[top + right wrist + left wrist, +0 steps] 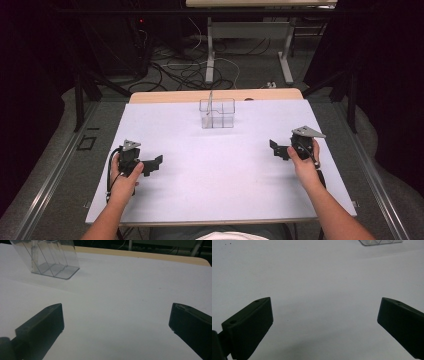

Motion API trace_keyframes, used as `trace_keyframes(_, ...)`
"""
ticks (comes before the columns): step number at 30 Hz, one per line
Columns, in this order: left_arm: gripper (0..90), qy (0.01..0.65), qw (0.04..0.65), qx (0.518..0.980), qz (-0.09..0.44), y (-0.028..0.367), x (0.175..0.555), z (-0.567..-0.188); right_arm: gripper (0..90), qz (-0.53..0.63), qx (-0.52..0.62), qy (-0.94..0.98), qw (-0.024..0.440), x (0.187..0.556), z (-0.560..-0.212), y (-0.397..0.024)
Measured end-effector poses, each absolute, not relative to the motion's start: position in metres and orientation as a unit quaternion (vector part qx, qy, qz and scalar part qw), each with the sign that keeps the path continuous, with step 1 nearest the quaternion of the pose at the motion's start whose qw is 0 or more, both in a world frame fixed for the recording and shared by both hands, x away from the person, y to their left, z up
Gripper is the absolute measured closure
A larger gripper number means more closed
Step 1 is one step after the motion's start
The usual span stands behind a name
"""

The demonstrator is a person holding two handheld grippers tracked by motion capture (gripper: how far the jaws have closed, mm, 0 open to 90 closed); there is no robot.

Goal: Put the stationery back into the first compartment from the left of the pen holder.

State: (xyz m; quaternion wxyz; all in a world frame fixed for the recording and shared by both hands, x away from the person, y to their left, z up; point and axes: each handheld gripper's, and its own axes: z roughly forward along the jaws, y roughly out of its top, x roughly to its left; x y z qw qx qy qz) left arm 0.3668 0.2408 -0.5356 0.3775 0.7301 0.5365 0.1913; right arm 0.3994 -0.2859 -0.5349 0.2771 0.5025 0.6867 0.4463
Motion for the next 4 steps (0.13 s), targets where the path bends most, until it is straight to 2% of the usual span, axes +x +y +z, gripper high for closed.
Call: trace_keyframes(4,0.1,0.537,0.377,0.731,0.189,0.2412,0.3675,-0.5357,0.0,0.441,0.509,0.688,0.269,0.3998,-0.5351,-0.2883)
